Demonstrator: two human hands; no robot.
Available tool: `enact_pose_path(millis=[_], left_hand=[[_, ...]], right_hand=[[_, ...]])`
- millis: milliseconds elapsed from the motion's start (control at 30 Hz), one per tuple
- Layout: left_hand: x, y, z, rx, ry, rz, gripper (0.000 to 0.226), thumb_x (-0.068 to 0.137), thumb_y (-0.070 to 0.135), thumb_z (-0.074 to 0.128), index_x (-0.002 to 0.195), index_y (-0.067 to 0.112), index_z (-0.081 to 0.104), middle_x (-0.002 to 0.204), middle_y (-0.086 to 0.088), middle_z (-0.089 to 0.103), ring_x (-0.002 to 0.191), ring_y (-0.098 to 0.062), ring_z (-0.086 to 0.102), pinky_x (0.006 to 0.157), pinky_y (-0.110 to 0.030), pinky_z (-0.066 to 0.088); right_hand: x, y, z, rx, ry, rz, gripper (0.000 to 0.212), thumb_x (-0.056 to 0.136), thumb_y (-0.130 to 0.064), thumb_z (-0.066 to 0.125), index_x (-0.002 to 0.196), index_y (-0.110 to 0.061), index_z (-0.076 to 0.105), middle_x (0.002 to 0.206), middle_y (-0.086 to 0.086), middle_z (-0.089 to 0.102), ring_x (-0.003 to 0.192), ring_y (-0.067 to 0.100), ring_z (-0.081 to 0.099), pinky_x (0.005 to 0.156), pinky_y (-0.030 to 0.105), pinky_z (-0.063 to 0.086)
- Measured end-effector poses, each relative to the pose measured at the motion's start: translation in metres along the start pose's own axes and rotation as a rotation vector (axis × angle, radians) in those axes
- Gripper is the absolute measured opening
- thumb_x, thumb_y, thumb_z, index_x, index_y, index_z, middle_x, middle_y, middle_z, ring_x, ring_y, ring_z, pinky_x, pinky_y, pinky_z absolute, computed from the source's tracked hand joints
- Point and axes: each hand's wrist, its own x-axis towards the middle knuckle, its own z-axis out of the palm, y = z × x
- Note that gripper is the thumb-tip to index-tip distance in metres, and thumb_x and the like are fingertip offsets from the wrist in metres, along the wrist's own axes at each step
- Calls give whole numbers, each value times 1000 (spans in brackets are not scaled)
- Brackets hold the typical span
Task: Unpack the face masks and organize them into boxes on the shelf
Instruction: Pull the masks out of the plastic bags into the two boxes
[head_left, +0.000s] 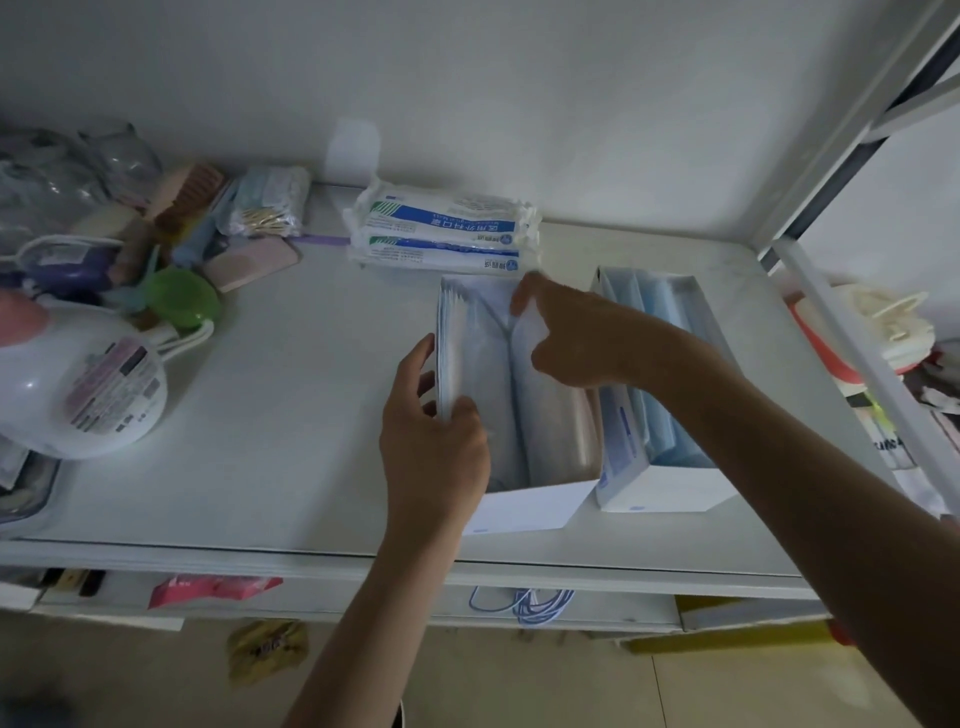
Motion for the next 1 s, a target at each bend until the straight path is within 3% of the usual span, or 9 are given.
enact_pose_path(millis=[67, 167, 300, 467, 567, 667, 733, 833, 1000], left_hand=[[0, -1, 1, 10, 10, 3, 57, 87, 4, 57, 133, 36, 48, 111, 9, 61, 71, 9, 63, 64, -26, 59], [0, 0, 1, 13, 16, 3, 58, 86, 5, 58, 133, 37, 48, 115, 7, 61, 77, -1, 64, 70, -34, 60], [-1, 1, 1, 8, 26, 19, 58, 83, 3, 58, 131, 36, 50, 110, 7, 64, 83, -6, 65, 74, -38, 60], [-3, 5, 2, 31, 49, 14, 61, 79, 5, 56, 129, 39, 51, 109, 8, 65, 84, -7, 65, 75, -42, 59], [-5, 11, 1, 94, 53, -3, 61, 75, 8, 55, 127, 39, 51, 106, 8, 65, 85, -13, 66, 76, -43, 57], [-4, 21, 4, 347, 42, 68, 64, 75, 17, 58, 136, 29, 42, 123, -1, 58, 108, -24, 58, 90, -46, 50], [-14, 33, 8, 531, 149, 370, 67, 77, 13, 63, 140, 15, 38, 137, -10, 45, 125, -29, 43, 100, -47, 41], [-40, 53, 33, 472, 126, 817, 52, 74, -2, 67, 123, 6, 54, 123, -15, 51, 115, -28, 46, 98, -42, 42], [-46, 56, 87, 858, -102, 707, 34, 84, 39, 68, 102, 11, 62, 102, -9, 61, 98, -27, 54, 84, -42, 43]], right_hand=[[2, 1, 2, -37, -13, 33, 22, 91, -18, 53, 110, -9, 56, 86, 2, 58, 78, 19, 58, 64, 25, 44], [10, 2, 10, -50, -17, 40, 17, 86, -27, 60, 79, -12, 53, 75, 0, 51, 75, 21, 55, 67, 27, 42], [9, -3, 12, -99, -48, 41, 27, 87, -15, 58, 113, -10, 61, 105, 9, 61, 82, 21, 55, 73, 26, 47], [-3, -6, -2, 8, 176, -24, 24, 82, -10, 57, 106, -13, 61, 103, 7, 59, 84, 23, 57, 65, 24, 45], [-34, 12, -45, 173, 462, -135, 64, 77, -4, 58, 130, -36, 44, 100, -1, 60, 65, 19, 61, 51, 23, 44], [-68, 51, -83, 420, 502, -11, 103, 78, 1, 63, 150, -41, 3, 125, 11, 61, 75, 29, 70, 66, 42, 60], [-81, 84, -87, 473, 612, 172, 80, 80, -4, 67, 148, -19, 29, 112, 12, 67, 70, 14, 68, 61, 28, 54], [-93, 121, -77, 566, 710, 292, 19, 79, -5, 66, 99, -4, 65, 54, -5, 64, 33, -2, 51, 38, 13, 42], [-101, 151, -57, 704, 784, 296, 18, 80, -3, 66, 97, -9, 68, 68, -1, 62, 36, -5, 53, 42, 12, 46]])
